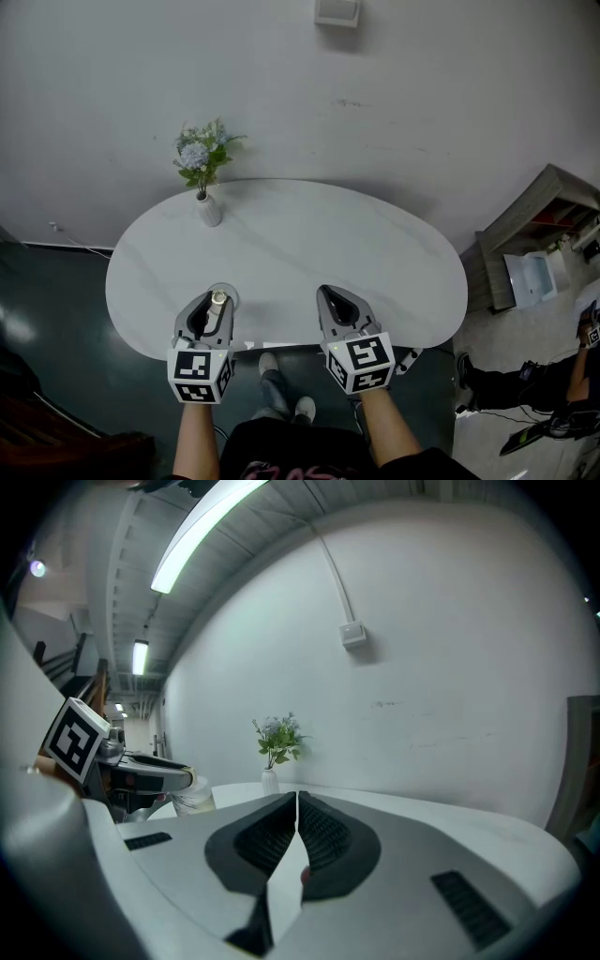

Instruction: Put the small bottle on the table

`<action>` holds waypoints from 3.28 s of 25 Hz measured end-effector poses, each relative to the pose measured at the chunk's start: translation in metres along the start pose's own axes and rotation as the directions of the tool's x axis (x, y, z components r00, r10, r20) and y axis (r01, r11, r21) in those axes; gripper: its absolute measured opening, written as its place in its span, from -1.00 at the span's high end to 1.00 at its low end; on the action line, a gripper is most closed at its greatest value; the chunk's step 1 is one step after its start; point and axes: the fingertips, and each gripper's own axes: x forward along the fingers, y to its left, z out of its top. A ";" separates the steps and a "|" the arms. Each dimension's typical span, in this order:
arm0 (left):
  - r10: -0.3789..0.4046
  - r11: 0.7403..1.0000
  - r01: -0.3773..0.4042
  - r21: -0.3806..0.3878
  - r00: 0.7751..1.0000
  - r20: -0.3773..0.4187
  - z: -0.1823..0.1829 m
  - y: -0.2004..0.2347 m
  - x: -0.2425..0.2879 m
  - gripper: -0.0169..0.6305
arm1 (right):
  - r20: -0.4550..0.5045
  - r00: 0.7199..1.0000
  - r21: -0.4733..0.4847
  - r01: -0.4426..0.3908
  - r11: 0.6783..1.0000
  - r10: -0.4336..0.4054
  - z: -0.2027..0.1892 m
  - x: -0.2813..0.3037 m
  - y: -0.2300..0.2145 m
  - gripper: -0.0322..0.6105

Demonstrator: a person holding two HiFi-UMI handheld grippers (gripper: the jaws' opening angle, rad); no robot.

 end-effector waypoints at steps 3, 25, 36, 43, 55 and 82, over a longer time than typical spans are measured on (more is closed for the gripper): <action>-0.006 1.000 0.006 -0.005 1.000 -0.012 -0.006 0.002 0.008 0.55 | -0.011 1.000 0.004 0.001 1.000 -0.001 -0.004 0.008 -0.001 0.69; -0.047 0.997 0.040 -0.067 0.994 -0.103 -0.054 0.017 0.052 0.56 | -0.117 0.993 0.041 0.012 0.999 -0.007 -0.045 0.049 -0.004 0.69; -0.054 0.995 0.042 -0.090 0.989 -0.136 -0.077 0.021 0.070 0.55 | -0.158 0.987 0.076 0.032 0.997 -0.020 -0.068 0.064 -0.010 0.69; -0.057 0.997 0.047 -0.062 0.985 -0.164 -0.089 0.021 0.079 0.55 | -0.180 0.983 0.081 0.031 0.996 -0.016 -0.079 0.074 -0.009 0.69; -0.055 0.995 0.037 -0.096 0.981 -0.189 -0.104 0.023 0.087 0.55 | -0.200 0.980 0.098 0.030 0.995 -0.010 -0.087 0.081 -0.007 0.69; -0.078 0.993 0.065 -0.096 0.988 -0.135 -0.109 0.018 0.088 0.55 | -0.208 0.978 0.107 0.024 0.994 -0.002 -0.091 0.083 0.001 0.69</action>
